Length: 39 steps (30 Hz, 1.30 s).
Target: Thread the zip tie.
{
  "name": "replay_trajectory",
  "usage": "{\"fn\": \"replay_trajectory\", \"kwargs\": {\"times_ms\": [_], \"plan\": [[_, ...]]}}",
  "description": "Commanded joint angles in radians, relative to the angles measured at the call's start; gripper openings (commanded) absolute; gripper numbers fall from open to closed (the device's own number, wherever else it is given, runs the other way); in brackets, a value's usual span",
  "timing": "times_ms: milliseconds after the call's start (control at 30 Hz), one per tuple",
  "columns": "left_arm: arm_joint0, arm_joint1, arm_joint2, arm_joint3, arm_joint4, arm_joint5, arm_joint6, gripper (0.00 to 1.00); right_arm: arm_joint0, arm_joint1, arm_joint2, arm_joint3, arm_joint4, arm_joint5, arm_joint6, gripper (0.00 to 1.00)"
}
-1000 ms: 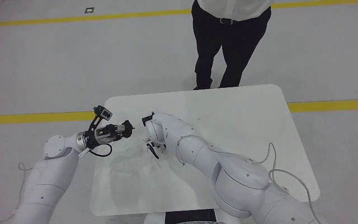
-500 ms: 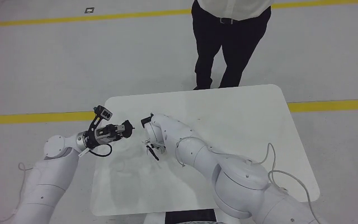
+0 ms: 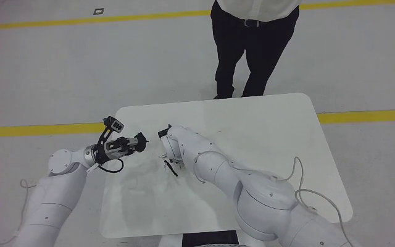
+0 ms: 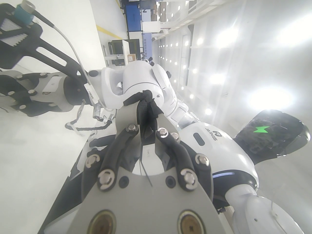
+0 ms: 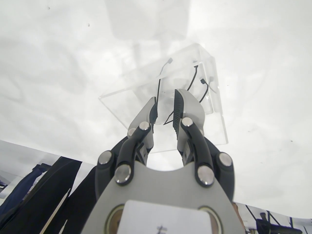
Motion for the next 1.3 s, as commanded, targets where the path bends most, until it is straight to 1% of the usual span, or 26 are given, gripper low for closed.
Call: {"fn": "replay_trajectory", "kwargs": {"times_ms": [0,100,267,600,733,867,967,1100,1167,1267], "plan": [[0.000,0.000,0.000,0.000,0.000,0.000,0.000,0.00,0.001,0.000,-0.001,0.001,0.001,0.000,-0.002,0.20],[0.000,0.000,0.000,0.000,0.000,0.000,0.000,0.00,0.003,0.000,-0.002,-0.003,0.009,0.000,-0.009,0.22],[0.000,0.000,0.000,0.000,0.000,0.000,0.000,0.00,0.000,0.000,-0.012,-0.020,0.014,0.000,-0.011,0.22],[0.000,0.000,0.000,0.000,0.000,0.000,0.000,0.00,-0.002,-0.001,-0.046,-0.028,0.016,0.000,-0.002,0.21],[0.000,0.000,0.000,0.000,0.000,0.000,0.000,0.00,0.000,-0.002,-0.060,-0.027,0.018,0.000,0.000,0.16],[0.000,0.000,0.000,0.000,0.000,0.000,0.000,0.00,0.003,-0.003,-0.070,-0.024,0.031,0.000,-0.002,0.06],[0.000,0.000,0.000,0.000,0.000,0.000,0.000,0.00,0.006,-0.004,-0.078,-0.021,0.041,0.000,-0.005,0.06],[0.000,0.000,0.000,0.000,0.000,0.000,0.000,0.00,0.010,-0.004,-0.086,-0.022,0.060,0.000,-0.011,0.09],[0.000,0.000,0.000,0.000,0.000,0.000,0.000,0.00,0.010,-0.004,-0.089,-0.027,0.065,0.000,-0.012,0.16],[0.000,0.000,0.000,0.000,0.000,0.000,0.000,0.00,0.008,-0.004,-0.089,-0.030,0.064,0.000,-0.011,0.18]]}}
